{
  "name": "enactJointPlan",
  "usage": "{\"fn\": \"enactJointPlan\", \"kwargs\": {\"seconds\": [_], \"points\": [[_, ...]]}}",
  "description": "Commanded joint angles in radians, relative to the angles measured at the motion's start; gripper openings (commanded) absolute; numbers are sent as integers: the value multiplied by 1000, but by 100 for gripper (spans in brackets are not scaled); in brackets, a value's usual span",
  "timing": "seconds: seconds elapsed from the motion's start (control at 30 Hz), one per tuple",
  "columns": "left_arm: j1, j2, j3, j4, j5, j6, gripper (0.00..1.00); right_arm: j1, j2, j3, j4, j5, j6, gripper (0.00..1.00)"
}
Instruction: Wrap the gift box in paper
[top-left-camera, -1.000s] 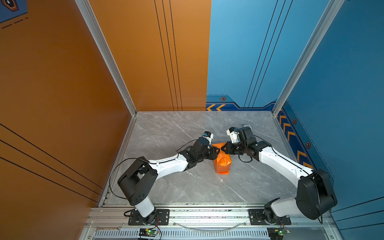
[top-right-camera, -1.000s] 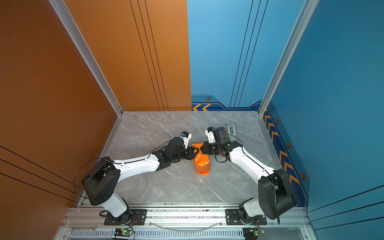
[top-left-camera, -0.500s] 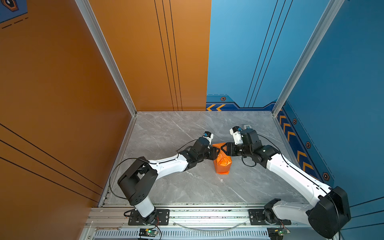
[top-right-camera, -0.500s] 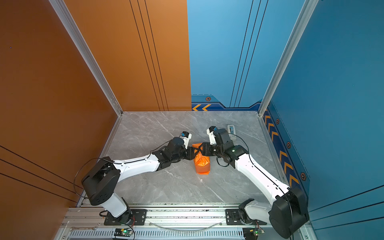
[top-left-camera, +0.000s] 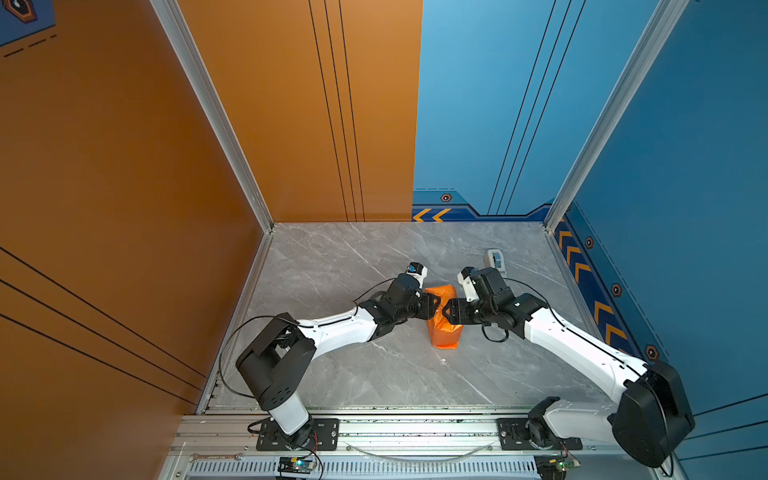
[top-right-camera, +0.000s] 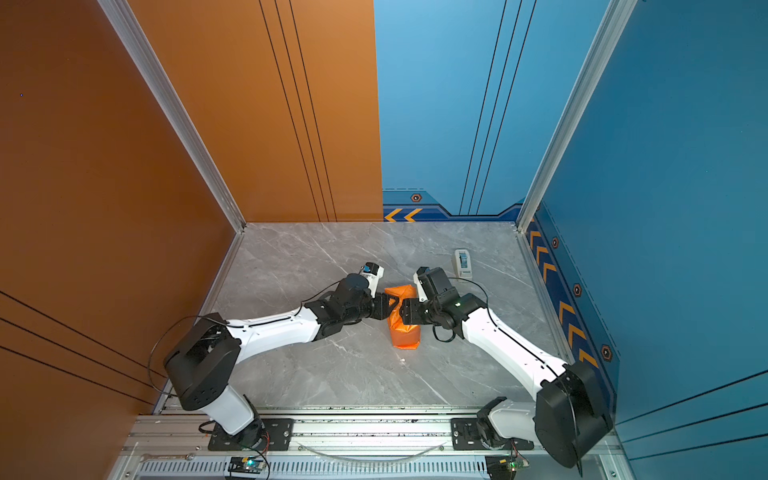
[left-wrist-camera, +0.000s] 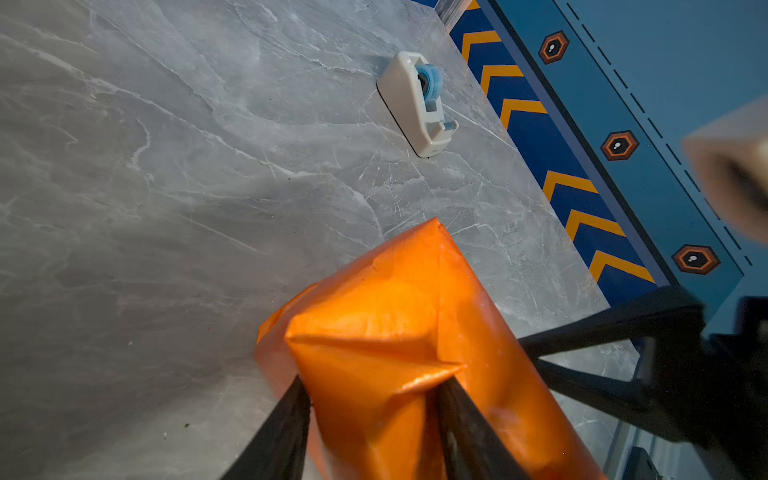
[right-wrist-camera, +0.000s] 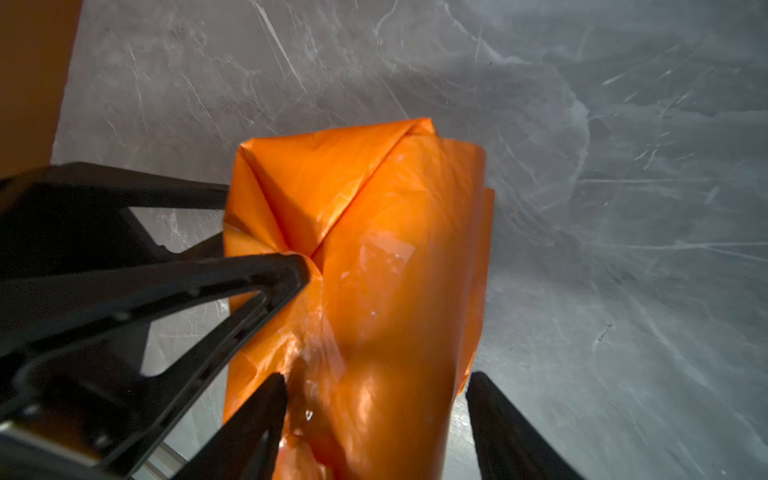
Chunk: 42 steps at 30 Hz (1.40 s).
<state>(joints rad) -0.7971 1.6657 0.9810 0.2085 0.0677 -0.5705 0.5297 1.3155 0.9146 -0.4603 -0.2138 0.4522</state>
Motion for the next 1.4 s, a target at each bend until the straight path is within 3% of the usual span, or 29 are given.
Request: {"fn": "enactJointPlan", "kwargs": {"seconds": [0.0, 0.17, 0.33, 0.63, 0.93, 1.27, 1.37], "points": [[2, 54, 3, -138, -21, 29, 50, -15, 41, -23, -55, -15, -4, 68], [20, 39, 21, -133, 8, 20, 55, -46, 91, -34, -113, 9, -7, 46], [72, -2, 22, -97, 70, -2, 65, -52, 97, -50, -112, -1, -7, 39], [141, -55, -55, 49, 175, -71, 69, -48, 104, -51, -99, -23, -7, 38], [137, 21, -49, 178, 296, -107, 69, -38, 99, -49, -90, -30, -6, 38], [148, 87, -56, 160, 203, -144, 55, -32, 64, -56, -81, -51, -12, 39], [144, 98, -63, 151, 196, -141, 53, -35, 37, -36, -84, -58, -14, 49]]}}
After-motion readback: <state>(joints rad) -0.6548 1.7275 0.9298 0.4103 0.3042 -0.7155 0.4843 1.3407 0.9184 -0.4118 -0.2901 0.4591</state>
